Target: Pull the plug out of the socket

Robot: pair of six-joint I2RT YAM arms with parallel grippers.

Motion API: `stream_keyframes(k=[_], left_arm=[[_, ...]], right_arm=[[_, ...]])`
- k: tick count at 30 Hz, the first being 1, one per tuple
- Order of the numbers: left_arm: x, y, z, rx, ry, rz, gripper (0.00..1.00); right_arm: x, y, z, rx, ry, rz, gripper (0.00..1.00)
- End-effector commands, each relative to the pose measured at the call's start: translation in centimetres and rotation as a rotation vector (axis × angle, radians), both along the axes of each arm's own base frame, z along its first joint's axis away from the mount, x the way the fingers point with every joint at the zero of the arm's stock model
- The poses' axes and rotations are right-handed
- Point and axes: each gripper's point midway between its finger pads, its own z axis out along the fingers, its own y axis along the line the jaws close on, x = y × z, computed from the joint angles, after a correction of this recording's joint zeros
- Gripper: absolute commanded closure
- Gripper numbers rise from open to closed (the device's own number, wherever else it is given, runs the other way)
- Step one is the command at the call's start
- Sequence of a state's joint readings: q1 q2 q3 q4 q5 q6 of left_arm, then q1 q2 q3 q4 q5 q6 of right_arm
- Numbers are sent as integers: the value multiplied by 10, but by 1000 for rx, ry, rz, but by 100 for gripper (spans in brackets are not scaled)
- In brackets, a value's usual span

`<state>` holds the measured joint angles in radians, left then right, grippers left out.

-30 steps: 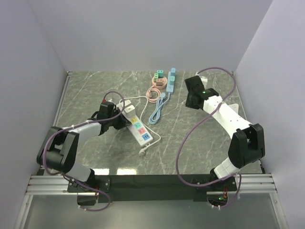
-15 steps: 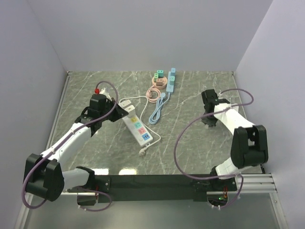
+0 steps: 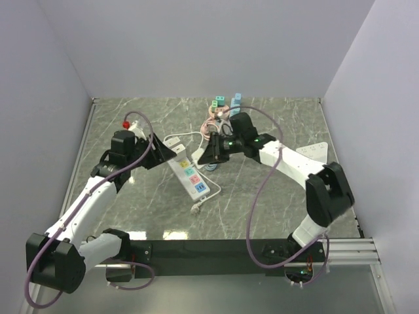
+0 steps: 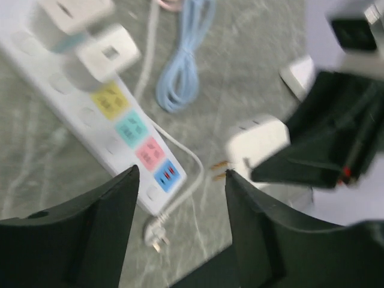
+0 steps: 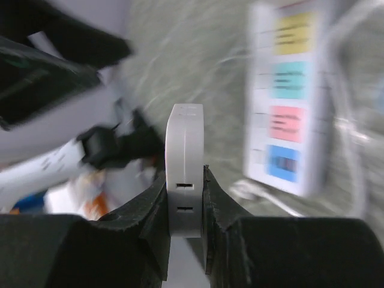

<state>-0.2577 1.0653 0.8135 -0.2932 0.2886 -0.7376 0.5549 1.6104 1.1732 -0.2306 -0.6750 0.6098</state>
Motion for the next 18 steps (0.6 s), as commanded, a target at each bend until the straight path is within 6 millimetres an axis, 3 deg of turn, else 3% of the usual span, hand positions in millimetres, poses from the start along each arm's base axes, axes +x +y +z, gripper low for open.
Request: stream_keyframes(k=[1, 4, 11, 18], left_arm=[[-39, -37, 29, -142, -131, -308, 34], [-63, -50, 44, -216, -205, -450, 28], [-85, -62, 59, -286, -256, -627, 26], [-87, -64, 58, -275, -267, -688, 30]], right_arm=[[-26, 36, 55, 274, -30, 289, 100], [-44, 39, 65, 343, 14, 413, 100], [-72, 31, 67, 343, 15, 578, 100], [-90, 30, 66, 346, 65, 664, 100]])
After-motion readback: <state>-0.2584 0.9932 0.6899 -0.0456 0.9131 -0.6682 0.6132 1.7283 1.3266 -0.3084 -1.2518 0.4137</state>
